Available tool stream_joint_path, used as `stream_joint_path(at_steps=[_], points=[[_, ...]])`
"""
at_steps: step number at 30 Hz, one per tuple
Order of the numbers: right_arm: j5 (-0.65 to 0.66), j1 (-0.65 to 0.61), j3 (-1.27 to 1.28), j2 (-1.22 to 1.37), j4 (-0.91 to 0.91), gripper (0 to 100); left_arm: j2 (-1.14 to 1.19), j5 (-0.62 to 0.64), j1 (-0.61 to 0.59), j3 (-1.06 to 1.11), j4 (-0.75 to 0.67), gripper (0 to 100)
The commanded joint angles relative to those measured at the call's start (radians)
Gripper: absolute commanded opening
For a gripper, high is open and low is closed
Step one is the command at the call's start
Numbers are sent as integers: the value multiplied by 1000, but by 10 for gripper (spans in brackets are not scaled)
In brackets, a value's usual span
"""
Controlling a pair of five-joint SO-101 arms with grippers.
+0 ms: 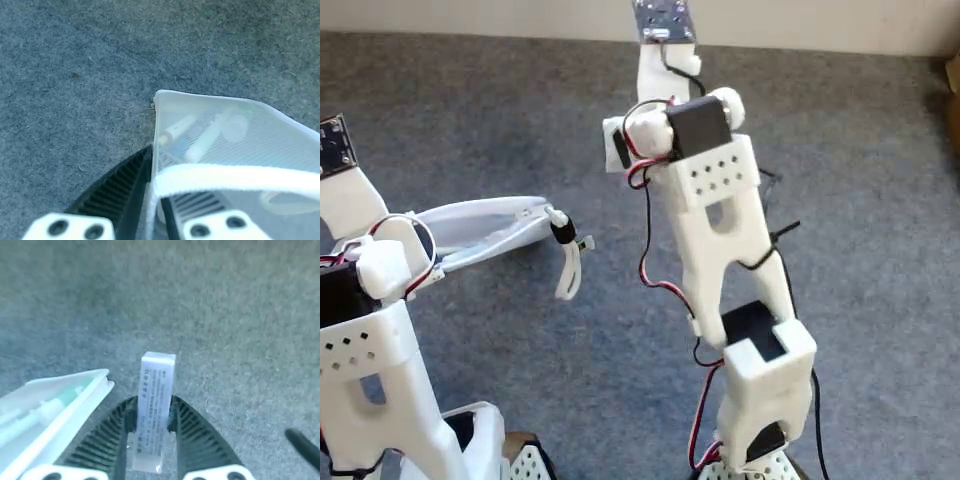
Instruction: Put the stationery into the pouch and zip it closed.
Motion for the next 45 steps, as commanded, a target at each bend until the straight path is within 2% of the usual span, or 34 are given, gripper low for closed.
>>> stream_joint_path(at_steps=[1,9,15,33,45], points=[[12,-16,50,-142,19,4,-5,11,-7,13,-14,6],[12,-150,237,-369,13,4,-5,11,-5,13,-14,6],[12,-185,269,-437,1,4,-5,14,-5,13,-14,6],[12,-461,277,-464,-387,4,-5,12,-5,13,-14,6],[12,-470,294,-501,-403,4,-5,12,-5,13,-14,6]])
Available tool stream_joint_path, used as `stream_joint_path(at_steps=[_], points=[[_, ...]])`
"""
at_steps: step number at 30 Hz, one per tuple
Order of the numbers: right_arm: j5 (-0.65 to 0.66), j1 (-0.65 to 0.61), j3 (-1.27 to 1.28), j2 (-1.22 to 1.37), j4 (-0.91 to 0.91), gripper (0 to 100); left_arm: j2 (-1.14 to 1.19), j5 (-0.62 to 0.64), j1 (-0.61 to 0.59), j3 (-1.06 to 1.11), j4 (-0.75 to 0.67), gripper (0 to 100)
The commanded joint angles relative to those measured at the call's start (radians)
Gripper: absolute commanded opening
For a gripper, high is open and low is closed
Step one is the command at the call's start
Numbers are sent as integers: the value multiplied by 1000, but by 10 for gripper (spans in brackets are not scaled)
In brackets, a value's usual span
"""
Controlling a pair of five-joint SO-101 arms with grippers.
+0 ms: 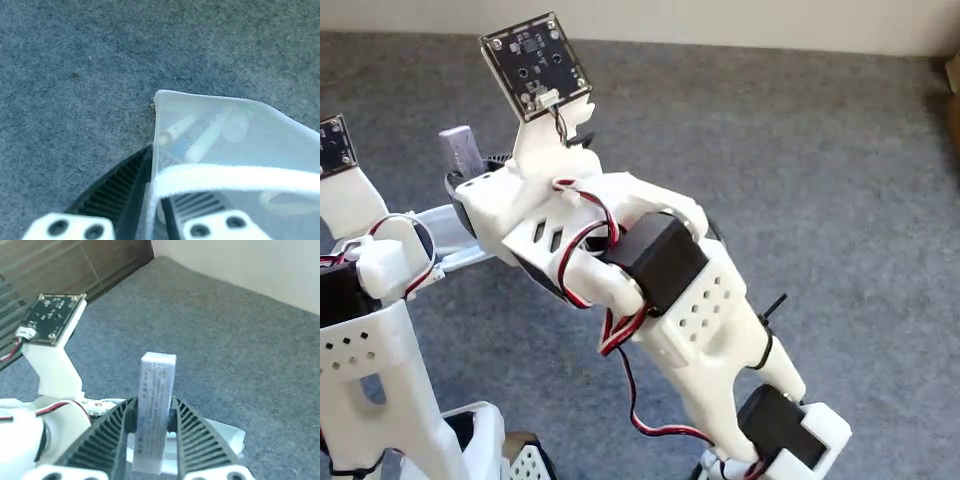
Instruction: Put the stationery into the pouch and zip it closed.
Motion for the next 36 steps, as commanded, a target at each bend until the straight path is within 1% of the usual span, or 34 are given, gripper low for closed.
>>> stream_joint_path(at_steps=[1,3,6,11,14,18,25,29,36], points=[[12,-10,35,-99,-21,4,-5,12,-5,13,-14,6],[12,-12,91,-124,-41,4,-5,12,-5,13,-15,6],[11,-8,220,-176,-131,4,-5,12,-5,13,-15,6],[11,-7,501,-302,-381,4,-5,12,-5,35,-35,6],[12,-4,627,-361,-504,4,-5,12,-5,44,-51,6],[12,15,719,-394,-622,4,-5,12,-5,44,-52,6],[14,10,880,-403,-806,4,-5,12,-5,44,-54,6],[18,10,960,-404,-880,4,-5,12,-5,44,-54,6],[18,8,1006,-404,-909,4,-5,12,-5,44,-55,6]])
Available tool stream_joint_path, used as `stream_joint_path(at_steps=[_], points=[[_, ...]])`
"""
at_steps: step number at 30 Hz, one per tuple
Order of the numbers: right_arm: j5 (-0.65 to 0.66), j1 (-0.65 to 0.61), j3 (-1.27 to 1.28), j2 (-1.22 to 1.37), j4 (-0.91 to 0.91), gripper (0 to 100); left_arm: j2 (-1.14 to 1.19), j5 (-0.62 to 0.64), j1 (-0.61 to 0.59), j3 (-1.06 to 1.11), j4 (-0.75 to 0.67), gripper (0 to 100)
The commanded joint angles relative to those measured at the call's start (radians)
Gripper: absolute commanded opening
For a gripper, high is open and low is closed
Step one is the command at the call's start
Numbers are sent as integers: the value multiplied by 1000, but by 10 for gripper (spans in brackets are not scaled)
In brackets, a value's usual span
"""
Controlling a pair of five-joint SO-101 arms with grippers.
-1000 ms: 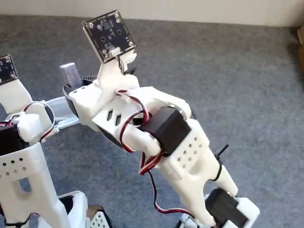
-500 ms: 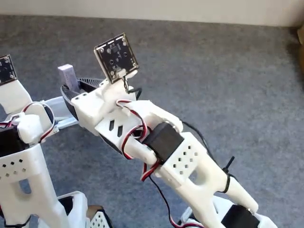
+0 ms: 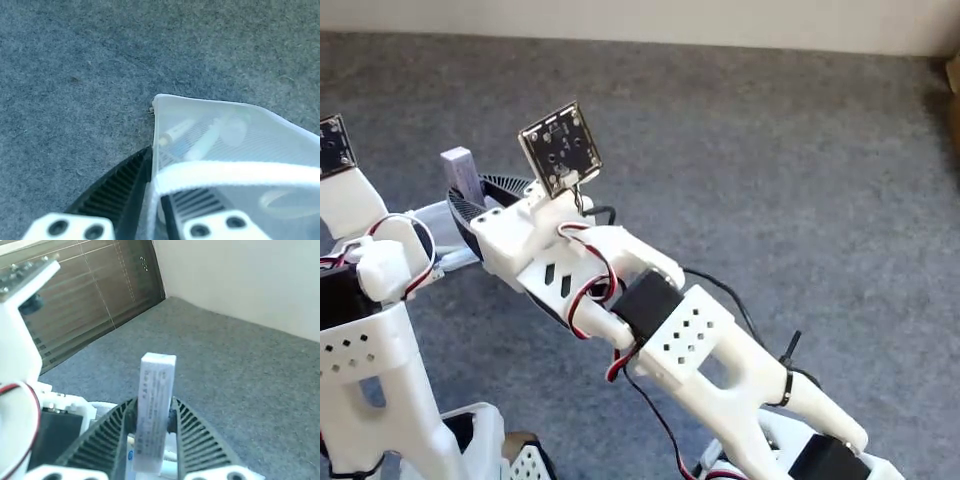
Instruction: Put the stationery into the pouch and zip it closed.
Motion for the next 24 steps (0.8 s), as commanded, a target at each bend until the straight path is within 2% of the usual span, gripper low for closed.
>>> stream_joint_path(at_steps=[1,13,18,21,24], points=[[14,8,1,-47,-30,4,-5,11,-5,22,-18,6],[15,15,21,-47,-31,4,-5,11,-5,22,-15,6],[129,15,31,-47,-31,4,-5,11,-5,22,-15,6],[147,13,88,-65,-113,4,-5,11,-5,22,-15,6],[207,10,217,-107,-271,4,-5,11,-5,22,-15,6]])
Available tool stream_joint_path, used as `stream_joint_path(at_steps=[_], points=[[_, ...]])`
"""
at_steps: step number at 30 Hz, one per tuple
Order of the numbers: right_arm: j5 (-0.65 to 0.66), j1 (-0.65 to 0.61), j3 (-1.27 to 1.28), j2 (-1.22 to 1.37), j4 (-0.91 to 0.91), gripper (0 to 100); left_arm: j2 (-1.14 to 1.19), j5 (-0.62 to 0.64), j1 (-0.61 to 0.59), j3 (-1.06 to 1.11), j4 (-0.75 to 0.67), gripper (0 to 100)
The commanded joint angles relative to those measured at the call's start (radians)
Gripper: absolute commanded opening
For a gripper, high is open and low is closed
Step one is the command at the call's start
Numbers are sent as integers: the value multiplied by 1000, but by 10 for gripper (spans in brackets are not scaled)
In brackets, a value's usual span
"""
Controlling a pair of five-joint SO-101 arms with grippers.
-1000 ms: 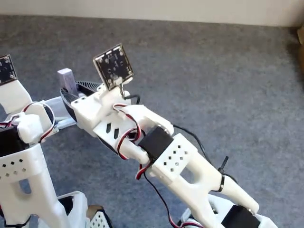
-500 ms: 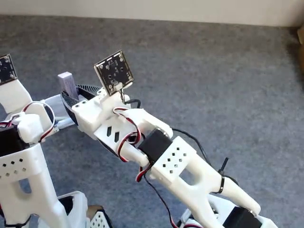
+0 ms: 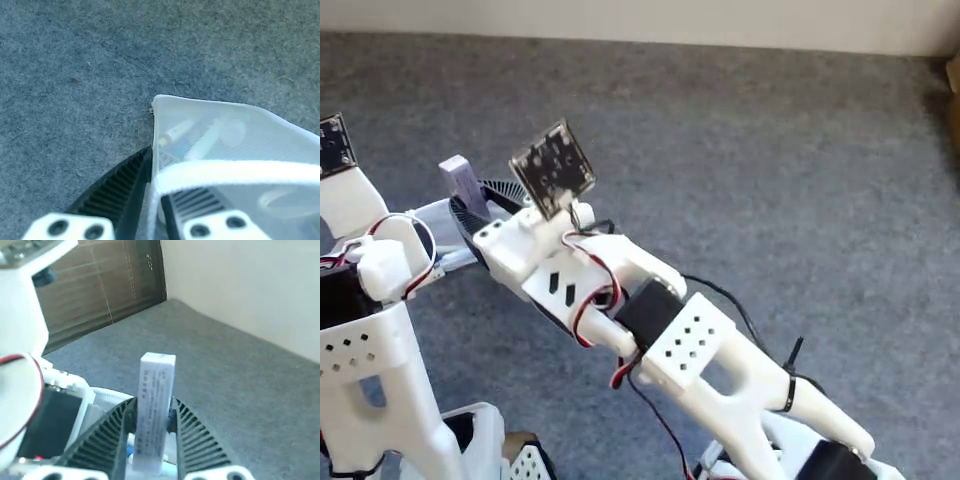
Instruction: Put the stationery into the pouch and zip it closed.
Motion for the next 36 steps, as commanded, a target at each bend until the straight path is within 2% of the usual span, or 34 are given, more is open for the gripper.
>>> stream_joint_path(at_steps=[1,6,10,18,24,28,36], points=[[109,12,156,-88,-242,4,-5,11,-5,22,-14,6],[186,12,377,-137,-568,4,-5,11,-5,22,-14,6],[190,12,470,-140,-685,4,-5,11,-5,22,-14,6],[190,12,484,-150,-688,11,-5,11,-5,22,-14,6],[192,12,486,-150,-667,166,-5,11,-5,22,-14,6],[192,12,484,-151,-576,166,-5,11,-5,22,-14,6],[192,10,483,-153,-568,166,-5,11,-5,22,-14,6]])
